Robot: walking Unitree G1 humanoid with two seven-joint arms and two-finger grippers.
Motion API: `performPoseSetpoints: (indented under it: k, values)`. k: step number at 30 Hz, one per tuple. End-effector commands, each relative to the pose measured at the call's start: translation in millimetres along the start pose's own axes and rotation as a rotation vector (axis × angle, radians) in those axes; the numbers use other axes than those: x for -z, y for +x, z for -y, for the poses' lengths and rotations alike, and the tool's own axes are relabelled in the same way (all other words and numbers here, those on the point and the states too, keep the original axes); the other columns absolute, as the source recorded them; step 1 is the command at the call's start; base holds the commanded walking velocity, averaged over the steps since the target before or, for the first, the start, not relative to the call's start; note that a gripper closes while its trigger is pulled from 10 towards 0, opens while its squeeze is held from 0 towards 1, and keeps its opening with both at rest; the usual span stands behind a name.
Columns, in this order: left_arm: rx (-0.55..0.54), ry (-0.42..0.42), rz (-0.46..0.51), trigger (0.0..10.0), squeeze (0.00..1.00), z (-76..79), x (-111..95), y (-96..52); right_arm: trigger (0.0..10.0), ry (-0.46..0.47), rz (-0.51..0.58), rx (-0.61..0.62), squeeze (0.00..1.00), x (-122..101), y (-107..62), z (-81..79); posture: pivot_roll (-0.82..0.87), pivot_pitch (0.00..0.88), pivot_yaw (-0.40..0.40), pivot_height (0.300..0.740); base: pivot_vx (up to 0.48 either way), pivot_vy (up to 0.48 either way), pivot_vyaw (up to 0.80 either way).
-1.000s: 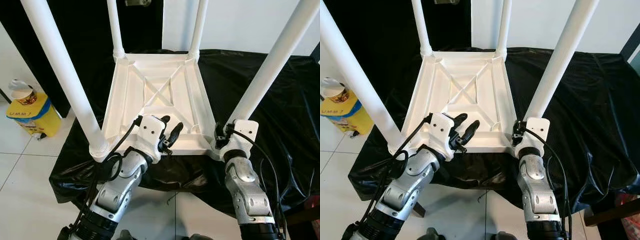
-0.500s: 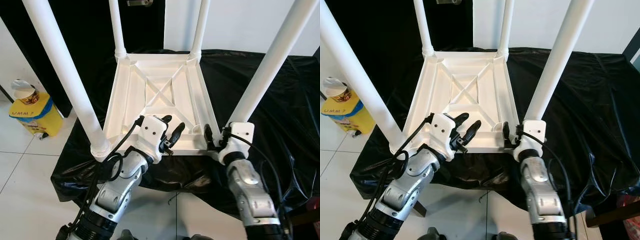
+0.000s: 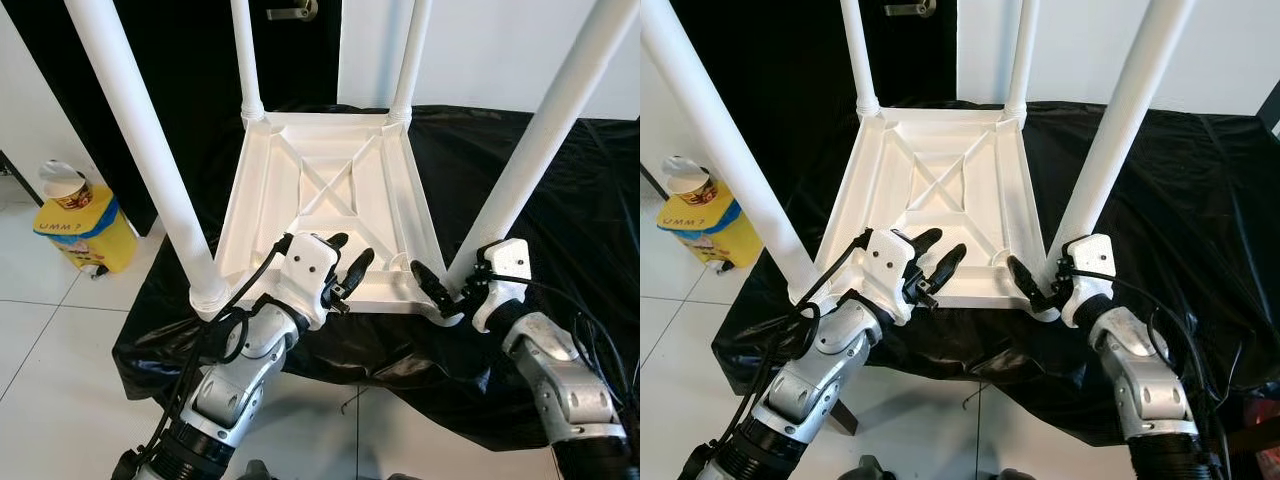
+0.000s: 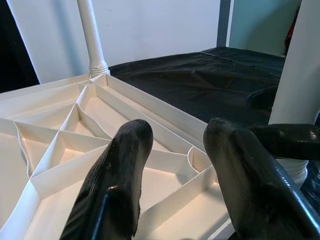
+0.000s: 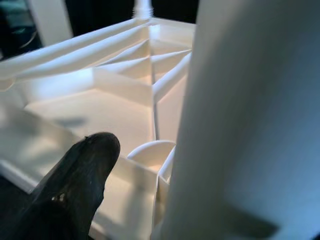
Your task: Building children table
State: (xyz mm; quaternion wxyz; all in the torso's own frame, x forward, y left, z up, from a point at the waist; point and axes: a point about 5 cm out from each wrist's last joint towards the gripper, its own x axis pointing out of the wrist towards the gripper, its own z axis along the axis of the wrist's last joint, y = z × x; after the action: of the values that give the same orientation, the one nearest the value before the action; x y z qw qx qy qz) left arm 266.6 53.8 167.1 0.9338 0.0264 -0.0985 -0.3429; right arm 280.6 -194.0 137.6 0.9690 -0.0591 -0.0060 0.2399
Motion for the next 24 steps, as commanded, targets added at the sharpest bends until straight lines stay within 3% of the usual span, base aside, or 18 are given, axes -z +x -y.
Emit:
performPoseSetpoints:
  k: [1,2,10,11,12,13,20,24]
  values:
    - [0.163,0.001,0.006,10.0,0.00,9.9,0.4,-0.2,0.5,-0.004,-0.021,-0.031,0.00,3.6,1.0,2.3,0.06,0.000,-0.044,0.740,0.000,0.000,0.00]
    - [0.162,0.001,0.008,10.0,0.00,9.6,0.0,-0.2,0.0,-0.013,-0.034,-0.043,0.00,5.6,1.1,3.8,0.06,0.000,-0.046,0.740,0.000,0.000,0.00]
    - [0.160,0.001,0.008,10.0,0.00,9.4,-0.2,-1.1,0.0,-0.017,-0.079,-0.073,0.00,16.5,0.0,-1.0,0.07,0.000,-0.047,0.740,0.000,0.000,0.00]
    - [0.165,0.001,0.005,10.0,0.00,10.1,0.2,-1.5,3.6,-0.010,-0.087,-0.066,0.00,18.6,-0.5,-2.0,0.07,0.000,-0.049,0.740,0.000,0.000,0.00]
    - [0.165,0.001,0.005,10.0,0.00,10.1,0.2,-1.5,3.6,-0.010,-0.087,-0.066,0.00,18.6,-0.5,-2.0,0.07,0.000,-0.049,0.740,0.000,0.000,0.00]
    - [0.171,0.000,0.001,10.0,0.00,10.8,0.7,-2.0,10.0,-0.002,-0.091,-0.056,0.00,20.0,-0.7,-2.8,0.07,0.000,-0.049,0.740,0.000,0.000,0.00]
    - [0.250,-0.004,-0.031,10.0,0.00,19.8,4.2,-5.9,10.0,0.037,-0.071,0.008,0.00,22.2,-0.3,-5.9,0.06,0.000,-0.043,0.740,0.000,0.000,0.00]
    - [0.323,0.002,-0.057,10.0,0.00,28.1,5.7,-10.5,10.0,0.080,-0.043,0.106,0.00,22.2,1.4,-9.0,0.06,0.000,-0.038,0.740,0.000,0.000,0.00]
